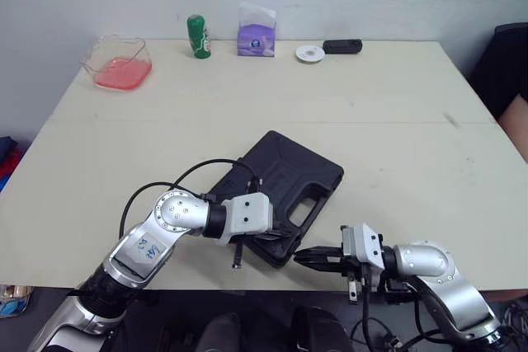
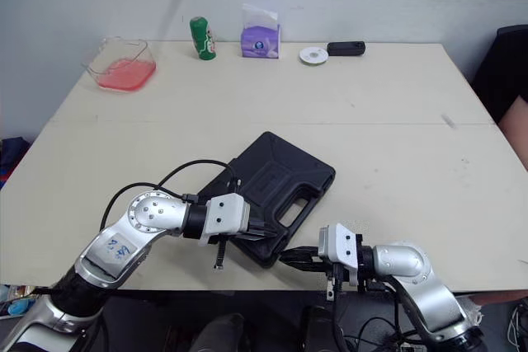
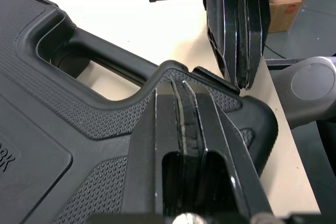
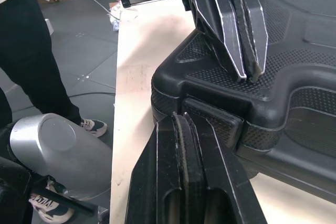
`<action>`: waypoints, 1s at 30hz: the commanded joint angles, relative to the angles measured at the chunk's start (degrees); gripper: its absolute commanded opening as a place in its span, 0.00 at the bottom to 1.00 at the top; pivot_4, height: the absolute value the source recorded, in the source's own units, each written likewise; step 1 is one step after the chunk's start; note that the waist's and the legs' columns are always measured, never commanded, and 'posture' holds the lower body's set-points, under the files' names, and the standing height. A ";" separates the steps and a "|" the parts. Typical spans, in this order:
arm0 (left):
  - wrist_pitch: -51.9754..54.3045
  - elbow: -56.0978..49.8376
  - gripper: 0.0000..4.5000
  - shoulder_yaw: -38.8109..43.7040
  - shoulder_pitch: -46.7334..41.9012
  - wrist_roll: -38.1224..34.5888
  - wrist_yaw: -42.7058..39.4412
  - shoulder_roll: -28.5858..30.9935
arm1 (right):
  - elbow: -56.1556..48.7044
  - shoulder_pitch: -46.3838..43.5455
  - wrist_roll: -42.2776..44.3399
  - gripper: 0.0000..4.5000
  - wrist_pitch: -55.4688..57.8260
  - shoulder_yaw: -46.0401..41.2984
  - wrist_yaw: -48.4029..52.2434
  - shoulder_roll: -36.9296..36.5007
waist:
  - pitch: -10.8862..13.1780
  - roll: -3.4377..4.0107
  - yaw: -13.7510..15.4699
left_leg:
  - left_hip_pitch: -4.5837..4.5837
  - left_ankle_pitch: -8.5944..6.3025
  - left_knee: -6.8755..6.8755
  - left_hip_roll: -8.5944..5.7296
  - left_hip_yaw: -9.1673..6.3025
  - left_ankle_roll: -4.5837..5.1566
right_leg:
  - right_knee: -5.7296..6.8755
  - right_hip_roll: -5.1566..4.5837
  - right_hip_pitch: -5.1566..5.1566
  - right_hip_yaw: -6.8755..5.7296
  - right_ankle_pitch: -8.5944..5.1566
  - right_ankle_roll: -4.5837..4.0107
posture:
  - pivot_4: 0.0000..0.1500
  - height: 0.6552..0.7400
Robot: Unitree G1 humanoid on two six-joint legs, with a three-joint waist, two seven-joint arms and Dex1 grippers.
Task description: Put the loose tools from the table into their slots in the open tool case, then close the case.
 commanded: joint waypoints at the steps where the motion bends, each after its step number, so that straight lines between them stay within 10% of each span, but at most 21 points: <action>1: 6.27 6.35 0.00 -5.42 4.92 4.90 -0.15 3.30 | -1.14 -2.23 0.61 0.00 0.55 -0.03 -2.27 1.83 | -0.09 0.05 -0.02 | 0.01 0.00 -0.04 0.02 0.00 -0.01 | 0.00 0.02 -0.01 -0.01 -0.01 -0.03 | 1.00 1.00; 14: 0.46 6.19 0.00 0.83 8.70 2.11 -1.20 5.34 | -0.66 -9.16 4.00 0.00 10.27 -2.72 -2.49 1.59 | -0.19 0.11 -1.10 | 0.08 0.14 -0.67 0.08 0.01 0.02 | 0.01 0.04 -0.14 -0.05 -0.05 -0.38 | 1.00 1.00; 26: -8.12 1.91 0.00 32.78 14.92 -14.43 -0.23 6.80 | -1.59 -2.04 9.04 0.00 10.77 -22.45 4.43 -15.55 | 1.19 0.05 0.36 | -0.83 0.40 -0.61 0.03 0.03 -0.29 | 0.01 0.08 -1.03 -0.18 -0.04 -0.34 | 1.00 1.00; 30: -5.30 8.33 0.30 46.65 22.88 -12.94 -0.49 13.72 | 11.41 -1.92 3.29 0.31 2.50 -30.17 6.40 -21.80 | 1.29 0.07 0.36 | -1.11 0.50 -0.61 -0.07 0.08 -0.20 | 0.04 0.12 -1.19 -0.25 0.03 -0.22 | 1.00 1.00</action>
